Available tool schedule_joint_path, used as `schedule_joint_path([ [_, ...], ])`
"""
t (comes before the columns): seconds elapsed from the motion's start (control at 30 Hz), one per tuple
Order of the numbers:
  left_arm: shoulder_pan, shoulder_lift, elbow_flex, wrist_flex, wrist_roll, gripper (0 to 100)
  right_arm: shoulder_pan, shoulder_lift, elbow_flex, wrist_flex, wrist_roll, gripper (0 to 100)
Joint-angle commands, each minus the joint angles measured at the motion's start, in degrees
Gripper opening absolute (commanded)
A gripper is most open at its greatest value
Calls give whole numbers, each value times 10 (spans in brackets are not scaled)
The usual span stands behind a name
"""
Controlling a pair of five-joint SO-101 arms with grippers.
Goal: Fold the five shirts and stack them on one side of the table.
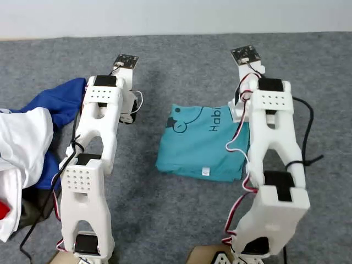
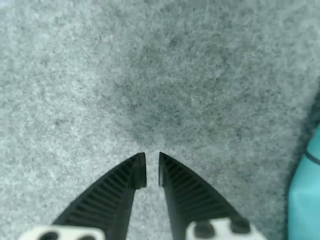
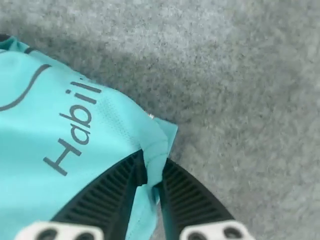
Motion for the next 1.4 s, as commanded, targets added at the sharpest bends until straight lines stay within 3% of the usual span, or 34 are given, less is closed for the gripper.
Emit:
schedule_joint_path([
  [0.0,3,-6,-8,-8,4,51,11,33,-66,-4,6,14],
  [0.07,3,-6,-8,-8,4,51,11,55,-83,-4,6,28],
  [0.17,3,-6,-8,-7,4,51,7,61,-107,33,4,141],
  [0.27,3,-6,-8,-7,4,51,-2,61,-164,128,-12,246],
  [0.37,3,-6,-8,-7,4,51,-9,61,-224,230,-15,256],
  [0.5,3,-6,-8,-7,4,51,-26,60,-257,326,-15,211],
  [0.63,3,-6,-8,-7,4,51,-36,26,-209,322,-19,13],
  [1.0,3,-6,-8,-7,4,51,-80,-36,-29,320,-20,10],
  [1.37,3,-6,-8,-7,4,51,-57,-36,130,211,-16,10],
])
